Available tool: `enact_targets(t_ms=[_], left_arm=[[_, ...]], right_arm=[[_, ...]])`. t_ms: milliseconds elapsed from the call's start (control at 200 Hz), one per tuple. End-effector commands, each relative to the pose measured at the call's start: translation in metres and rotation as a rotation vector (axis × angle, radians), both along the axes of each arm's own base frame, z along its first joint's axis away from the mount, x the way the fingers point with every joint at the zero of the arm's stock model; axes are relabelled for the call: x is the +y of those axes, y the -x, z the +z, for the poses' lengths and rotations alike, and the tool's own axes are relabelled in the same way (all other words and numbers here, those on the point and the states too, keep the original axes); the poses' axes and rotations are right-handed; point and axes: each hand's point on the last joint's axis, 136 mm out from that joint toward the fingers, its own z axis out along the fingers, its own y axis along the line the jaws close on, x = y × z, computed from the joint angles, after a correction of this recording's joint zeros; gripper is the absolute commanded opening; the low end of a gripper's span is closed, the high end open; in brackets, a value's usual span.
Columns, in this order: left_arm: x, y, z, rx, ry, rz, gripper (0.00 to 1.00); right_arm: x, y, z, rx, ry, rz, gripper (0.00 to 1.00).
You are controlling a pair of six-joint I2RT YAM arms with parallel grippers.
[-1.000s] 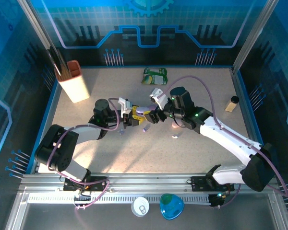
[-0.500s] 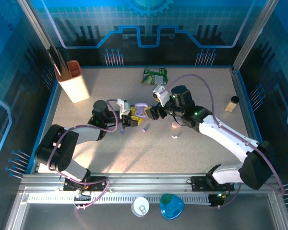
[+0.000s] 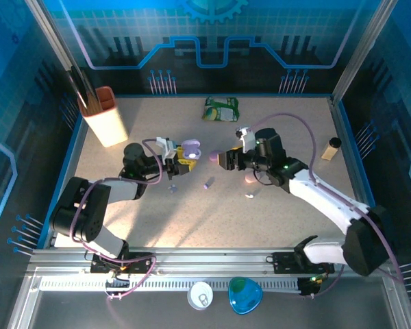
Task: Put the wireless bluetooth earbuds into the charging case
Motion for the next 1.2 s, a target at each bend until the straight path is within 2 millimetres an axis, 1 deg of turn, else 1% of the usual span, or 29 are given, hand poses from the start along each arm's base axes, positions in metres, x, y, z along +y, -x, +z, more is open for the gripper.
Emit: enact_targets(t_ms=[0,70,115,185,265,440,560,660,760,935,1191], left_arm=[[0.008,0.000,0.008,-0.036,0.009,0.035,0.32],[0.011,-0.003,0.007,-0.035,0.008,0.052,0.32],[0.013,-0.004,0.007,-0.032,0.008,0.062,0.32],[0.017,-0.004,0.008,-0.036,0.009,0.077,0.32],[0.024,-0.007,0.008,-0.040,0.010,0.106,0.32],[0.043,-0.020,0.006,-0.026,0.008,0.181,0.32],[0.050,-0.021,0.008,-0.034,0.009,0.209,0.32],[0.054,-0.021,0.008,-0.030,0.009,0.223,0.33],[0.054,-0.020,0.009,-0.028,0.012,0.222,0.33],[0.054,-0.017,0.011,-0.039,0.027,0.216,0.34],[0.054,-0.018,0.013,-0.036,0.041,0.207,0.32]], right_arm=[[0.011,0.014,-0.054,0.283,-0.001,-0.036,0.68],[0.025,0.019,-0.075,0.348,0.029,-0.015,0.66],[0.035,0.023,-0.083,0.362,0.069,0.008,0.65],[0.044,0.025,-0.097,0.399,0.112,0.023,0.63],[0.057,0.024,-0.107,0.439,0.087,0.055,0.63],[0.080,0.014,-0.129,0.513,0.078,0.119,0.62],[0.093,0.008,-0.140,0.545,0.083,0.168,0.63],[0.102,0.007,-0.149,0.575,0.074,0.217,0.62],[0.105,0.008,-0.154,0.599,0.059,0.255,0.63],[0.092,0.019,-0.165,0.637,0.061,0.256,0.62],[0.083,0.045,-0.163,0.655,0.054,0.280,0.62]])
